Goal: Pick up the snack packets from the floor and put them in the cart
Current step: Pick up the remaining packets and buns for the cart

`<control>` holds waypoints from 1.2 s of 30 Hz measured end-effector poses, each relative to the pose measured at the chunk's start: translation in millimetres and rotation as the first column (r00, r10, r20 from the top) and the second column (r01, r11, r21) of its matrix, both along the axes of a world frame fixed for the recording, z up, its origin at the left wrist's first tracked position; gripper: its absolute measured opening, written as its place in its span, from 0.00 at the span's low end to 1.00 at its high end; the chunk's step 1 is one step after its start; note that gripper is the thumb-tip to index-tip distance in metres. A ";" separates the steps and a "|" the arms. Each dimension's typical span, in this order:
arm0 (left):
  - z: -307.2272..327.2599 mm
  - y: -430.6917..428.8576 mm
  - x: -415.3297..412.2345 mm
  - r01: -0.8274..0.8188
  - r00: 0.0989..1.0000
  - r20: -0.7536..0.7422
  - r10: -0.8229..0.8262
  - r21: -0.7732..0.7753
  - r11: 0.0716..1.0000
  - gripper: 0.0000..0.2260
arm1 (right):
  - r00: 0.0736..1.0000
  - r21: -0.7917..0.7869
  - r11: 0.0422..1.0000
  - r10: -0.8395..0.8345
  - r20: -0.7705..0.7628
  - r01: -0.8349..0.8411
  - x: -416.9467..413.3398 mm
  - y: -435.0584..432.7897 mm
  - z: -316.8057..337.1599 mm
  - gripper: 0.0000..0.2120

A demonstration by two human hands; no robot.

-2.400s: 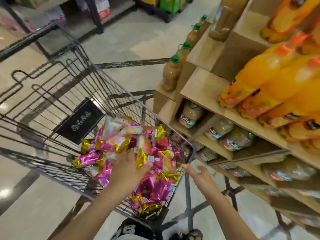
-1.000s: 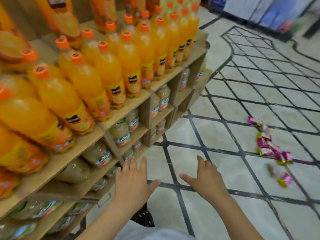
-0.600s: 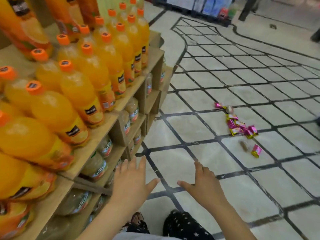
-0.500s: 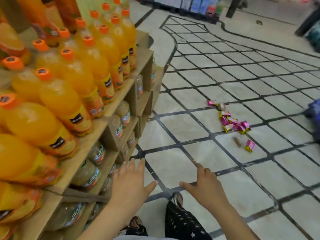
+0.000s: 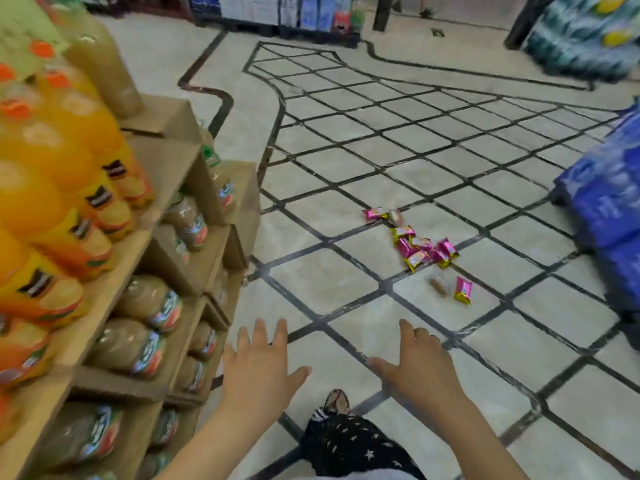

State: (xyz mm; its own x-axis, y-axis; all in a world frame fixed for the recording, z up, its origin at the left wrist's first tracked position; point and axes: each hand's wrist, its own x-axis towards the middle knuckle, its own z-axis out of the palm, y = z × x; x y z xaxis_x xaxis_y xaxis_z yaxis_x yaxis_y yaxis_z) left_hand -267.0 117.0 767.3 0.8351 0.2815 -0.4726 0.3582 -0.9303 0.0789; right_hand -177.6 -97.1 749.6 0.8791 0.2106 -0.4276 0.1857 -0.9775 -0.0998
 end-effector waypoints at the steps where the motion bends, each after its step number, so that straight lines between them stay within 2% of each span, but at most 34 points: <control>1: 2.0 -5.1 21.0 0.019 1.000 -0.006 -0.019 0.005 1.000 0.39 | 1.000 -0.002 1.000 -0.012 -0.009 0.012 17.5 -6.7 1.4 0.46; 8: 7.4 -38.6 137.0 0.060 0.998 -0.028 -0.060 -0.028 0.998 0.39 | 0.996 -0.058 0.995 -0.080 -0.045 0.078 122.1 -51.4 13.1 0.43; 14: 0.6 -40.5 204.9 0.104 0.992 -0.069 -0.106 -0.036 0.994 0.39 | 0.969 0.016 0.976 -0.216 -0.116 0.219 190.7 -59.1 2.9 0.45; 23: -15.6 3.4 375.2 0.212 0.977 -0.008 -0.212 -0.014 0.977 0.38 | 0.961 0.023 0.962 -0.272 -0.051 0.274 336.9 -21.3 -8.3 0.43; 29: -1.5 42.8 498.1 0.281 0.959 0.025 -0.281 0.008 0.960 0.39 | 0.949 0.037 0.950 -0.308 -0.073 0.311 442.0 22.1 -1.6 0.44; 36: 2.1 62.4 609.5 0.359 0.933 -0.003 -0.359 0.019 0.933 0.38 | 0.937 0.078 0.934 -0.342 -0.073 0.347 534.5 40.9 5.9 0.42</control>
